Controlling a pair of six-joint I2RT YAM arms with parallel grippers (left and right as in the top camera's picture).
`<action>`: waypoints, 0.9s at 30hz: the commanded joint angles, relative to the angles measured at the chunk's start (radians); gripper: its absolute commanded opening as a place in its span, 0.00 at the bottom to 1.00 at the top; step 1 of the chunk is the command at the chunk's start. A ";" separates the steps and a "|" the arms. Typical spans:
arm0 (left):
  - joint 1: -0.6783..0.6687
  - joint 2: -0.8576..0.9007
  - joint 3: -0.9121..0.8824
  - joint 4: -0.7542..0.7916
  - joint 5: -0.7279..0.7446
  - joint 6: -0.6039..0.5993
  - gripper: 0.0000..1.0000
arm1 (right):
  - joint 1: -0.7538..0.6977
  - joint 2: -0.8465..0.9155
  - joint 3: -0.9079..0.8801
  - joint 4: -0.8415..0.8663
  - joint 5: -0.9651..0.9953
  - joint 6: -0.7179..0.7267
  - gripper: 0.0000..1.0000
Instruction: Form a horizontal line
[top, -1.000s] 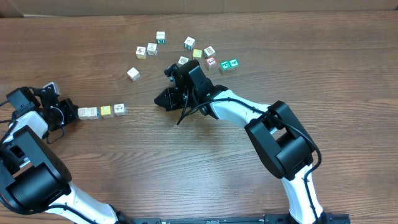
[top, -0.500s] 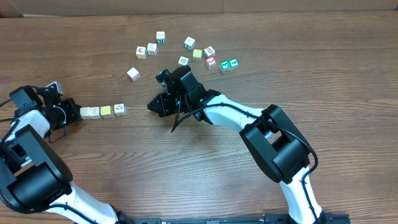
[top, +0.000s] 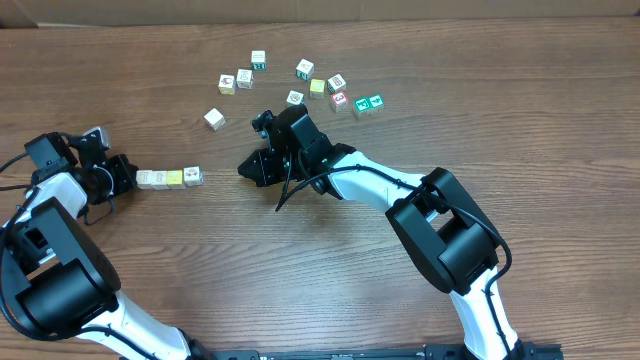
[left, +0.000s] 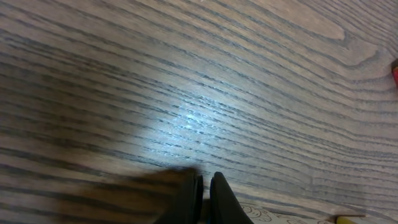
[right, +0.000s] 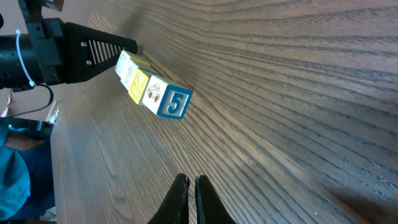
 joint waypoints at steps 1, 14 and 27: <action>-0.007 0.013 0.002 0.004 0.019 0.006 0.04 | 0.010 0.009 0.028 0.005 0.007 -0.003 0.04; -0.007 0.013 0.002 0.003 0.019 -0.012 0.04 | 0.039 0.060 0.029 0.059 -0.002 0.031 0.04; -0.008 0.013 0.002 0.001 0.018 -0.011 0.04 | 0.063 0.105 0.055 0.190 -0.036 0.087 0.04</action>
